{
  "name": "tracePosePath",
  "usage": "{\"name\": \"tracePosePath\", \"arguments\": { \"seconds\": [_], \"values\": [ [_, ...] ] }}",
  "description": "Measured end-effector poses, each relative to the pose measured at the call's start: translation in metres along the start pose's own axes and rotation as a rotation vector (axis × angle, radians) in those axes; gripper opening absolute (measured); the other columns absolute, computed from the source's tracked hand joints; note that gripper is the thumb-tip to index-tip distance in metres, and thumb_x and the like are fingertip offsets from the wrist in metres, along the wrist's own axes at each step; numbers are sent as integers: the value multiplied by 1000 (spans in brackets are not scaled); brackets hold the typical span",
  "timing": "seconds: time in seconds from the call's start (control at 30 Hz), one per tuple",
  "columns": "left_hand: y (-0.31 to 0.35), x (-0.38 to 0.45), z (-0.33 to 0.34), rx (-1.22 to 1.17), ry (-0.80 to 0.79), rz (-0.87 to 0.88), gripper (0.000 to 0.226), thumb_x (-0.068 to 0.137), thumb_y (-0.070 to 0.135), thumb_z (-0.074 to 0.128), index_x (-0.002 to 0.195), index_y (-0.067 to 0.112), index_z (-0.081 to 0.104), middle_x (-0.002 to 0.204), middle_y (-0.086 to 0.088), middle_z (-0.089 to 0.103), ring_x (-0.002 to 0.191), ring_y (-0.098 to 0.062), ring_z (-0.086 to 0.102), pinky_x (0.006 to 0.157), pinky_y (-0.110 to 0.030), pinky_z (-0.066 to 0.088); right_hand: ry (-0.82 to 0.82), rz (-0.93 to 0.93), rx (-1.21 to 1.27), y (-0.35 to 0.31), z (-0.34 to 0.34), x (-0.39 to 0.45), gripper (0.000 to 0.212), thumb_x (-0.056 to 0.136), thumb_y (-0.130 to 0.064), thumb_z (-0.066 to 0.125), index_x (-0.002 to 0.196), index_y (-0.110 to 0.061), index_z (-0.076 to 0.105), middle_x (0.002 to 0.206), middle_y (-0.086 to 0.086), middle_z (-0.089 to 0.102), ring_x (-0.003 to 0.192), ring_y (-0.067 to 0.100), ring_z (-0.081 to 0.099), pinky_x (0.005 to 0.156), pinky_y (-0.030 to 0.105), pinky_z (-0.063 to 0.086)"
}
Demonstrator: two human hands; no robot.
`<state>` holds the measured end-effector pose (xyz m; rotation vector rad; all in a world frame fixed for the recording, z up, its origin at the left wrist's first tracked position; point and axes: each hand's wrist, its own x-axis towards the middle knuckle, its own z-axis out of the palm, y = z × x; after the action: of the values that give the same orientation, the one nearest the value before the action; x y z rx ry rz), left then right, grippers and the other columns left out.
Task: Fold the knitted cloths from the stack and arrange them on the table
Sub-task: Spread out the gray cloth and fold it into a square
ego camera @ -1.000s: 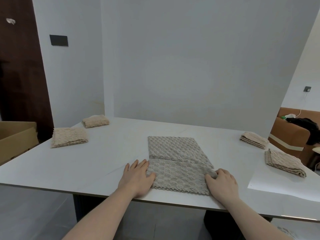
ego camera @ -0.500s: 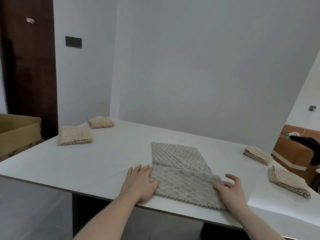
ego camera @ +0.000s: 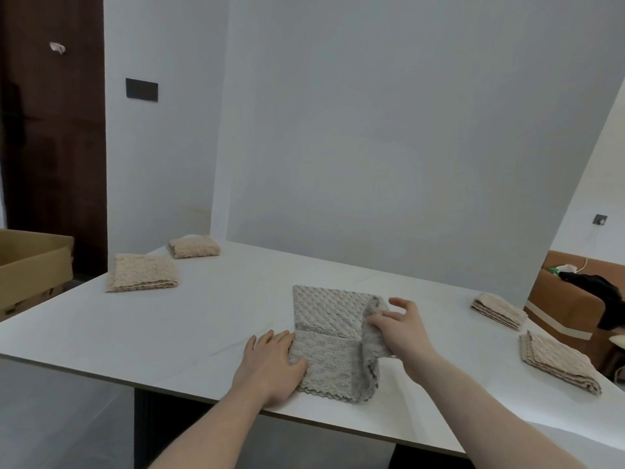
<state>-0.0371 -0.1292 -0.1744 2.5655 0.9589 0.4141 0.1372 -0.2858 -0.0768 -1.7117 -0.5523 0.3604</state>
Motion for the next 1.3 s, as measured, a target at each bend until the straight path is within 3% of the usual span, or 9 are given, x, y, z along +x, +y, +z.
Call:
{"name": "tracePosePath", "arguments": {
  "seconds": [0.17, 0.3, 0.43, 0.57, 0.67, 0.73, 0.87, 1.0, 1.3],
  "values": [
    [-3, 2, 0, -107, 75, -5, 66, 88, 52, 32, 150, 33, 42, 155, 14, 44, 146, -11, 33, 126, -41, 13, -116, -30, -29, -1, 36, -12, 57, 82, -13, 74, 127, -28, 43, 112, -4, 64, 95, 15, 68, 74, 34, 56],
    [-4, 3, -2, -210, 139, -45, 57, 85, 55, 38, 136, 38, 56, 141, 18, 57, 131, -12, 48, 117, -36, 32, -184, -55, -96, 10, 61, -19, 55, 83, -12, 72, 129, -25, 45, 109, -5, 66, 99, 14, 68, 85, 43, 61],
    [-4, 0, -8, -316, 170, -77, 38, 85, 47, 44, 114, 39, 67, 127, 18, 65, 122, -12, 56, 101, -32, 45, -245, -51, -41, 14, 74, -24, 52, 82, -4, 68, 126, -24, 48, 114, 0, 65, 89, 27, 74, 76, 47, 64],
    [-2, -2, -12, -374, 196, -76, 24, 90, 39, 48, 95, 37, 71, 111, 22, 68, 110, -7, 59, 88, -28, 43, -150, -387, -325, 23, 60, -30, 34, 87, -12, 60, 109, -38, 56, 111, -20, 66, 78, 8, 69, 73, 31, 60],
    [0, -3, -13, -357, 204, -79, 24, 89, 46, 49, 82, 34, 69, 101, 19, 70, 101, -9, 61, 87, -30, 47, -59, -568, -506, 43, 40, -30, 24, 91, -21, 58, 106, -40, 60, 108, -27, 62, 98, -3, 57, 82, 22, 50],
    [2, -2, -13, -344, 204, -89, 23, 86, 52, 56, 84, 34, 70, 102, 22, 66, 101, -5, 58, 86, -26, 43, -57, -597, -588, 63, 30, -27, 23, 94, -31, 59, 116, -40, 59, 118, -29, 57, 113, -4, 49, 96, 25, 44],
    [1, -1, -12, -365, 184, -101, 27, 77, 59, 68, 80, 33, 70, 107, 29, 57, 105, 0, 53, 86, -25, 39, -203, -426, -786, 90, 27, -24, 59, 97, -65, 39, 151, -42, 33, 158, -26, 24, 149, 8, 20, 121, 37, 22],
    [-3, 1, -10, -423, 182, -119, 20, 76, 53, 73, 74, 33, 72, 118, 31, 60, 112, 1, 56, 90, -26, 41, -274, -378, -871, 88, 29, -26, 69, 97, -70, 28, 158, -41, 19, 166, -24, 7, 154, 7, 8, 125, 36, 11],
    [3, 0, -11, -343, 187, -139, 27, 79, 43, 64, 72, 18, 66, 100, 23, 68, 97, -5, 62, 83, -29, 50, -380, -337, -964, 90, 32, -21, 69, 98, -69, 21, 160, -42, 9, 167, -22, -1, 155, 7, 1, 127, 42, 1]
  ]
}}
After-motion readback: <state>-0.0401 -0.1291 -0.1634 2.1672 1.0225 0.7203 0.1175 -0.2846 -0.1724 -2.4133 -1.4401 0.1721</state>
